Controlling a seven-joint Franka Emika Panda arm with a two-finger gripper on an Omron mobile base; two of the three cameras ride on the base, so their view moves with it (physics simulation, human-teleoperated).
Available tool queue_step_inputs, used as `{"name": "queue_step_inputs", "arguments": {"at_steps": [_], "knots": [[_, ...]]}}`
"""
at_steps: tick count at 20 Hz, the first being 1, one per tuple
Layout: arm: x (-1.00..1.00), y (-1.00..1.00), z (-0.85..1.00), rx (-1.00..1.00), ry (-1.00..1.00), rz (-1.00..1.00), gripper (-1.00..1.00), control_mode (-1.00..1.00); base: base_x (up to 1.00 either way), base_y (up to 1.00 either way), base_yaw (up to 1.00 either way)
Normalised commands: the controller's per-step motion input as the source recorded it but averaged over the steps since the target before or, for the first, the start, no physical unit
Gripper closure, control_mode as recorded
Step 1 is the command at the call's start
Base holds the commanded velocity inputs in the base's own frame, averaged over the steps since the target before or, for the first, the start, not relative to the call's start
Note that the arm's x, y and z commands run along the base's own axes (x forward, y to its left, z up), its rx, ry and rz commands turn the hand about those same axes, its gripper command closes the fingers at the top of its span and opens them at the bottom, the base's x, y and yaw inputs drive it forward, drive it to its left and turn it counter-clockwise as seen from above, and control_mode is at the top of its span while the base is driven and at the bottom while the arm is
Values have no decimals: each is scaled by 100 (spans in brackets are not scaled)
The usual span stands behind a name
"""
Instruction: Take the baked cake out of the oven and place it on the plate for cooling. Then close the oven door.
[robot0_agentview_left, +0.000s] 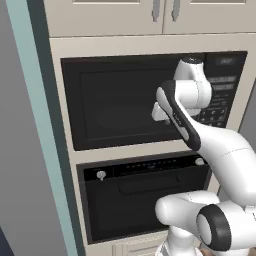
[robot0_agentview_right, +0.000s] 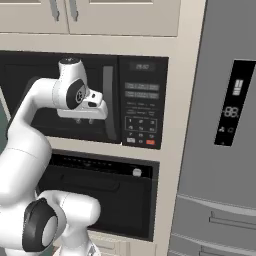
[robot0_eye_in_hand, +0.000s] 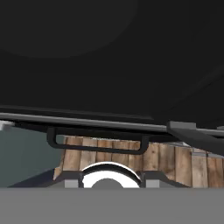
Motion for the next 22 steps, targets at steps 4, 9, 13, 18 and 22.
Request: {"name": "queue_step_inputs", "arguments": {"at_steps": [4,9,13,18,22], "knots": [[0,0,0,0,0,0,-100,100,-7,-1,0],[0,0,0,0,0,0,-100,100,-48,-24,2],[0,0,0,0,0,0,-100,100,-53,-38,20],[0,0,0,0,0,0,-100,100,-21,-61,39],[0,0,0,0,0,0,-100,100,-23,-81,53]]}}
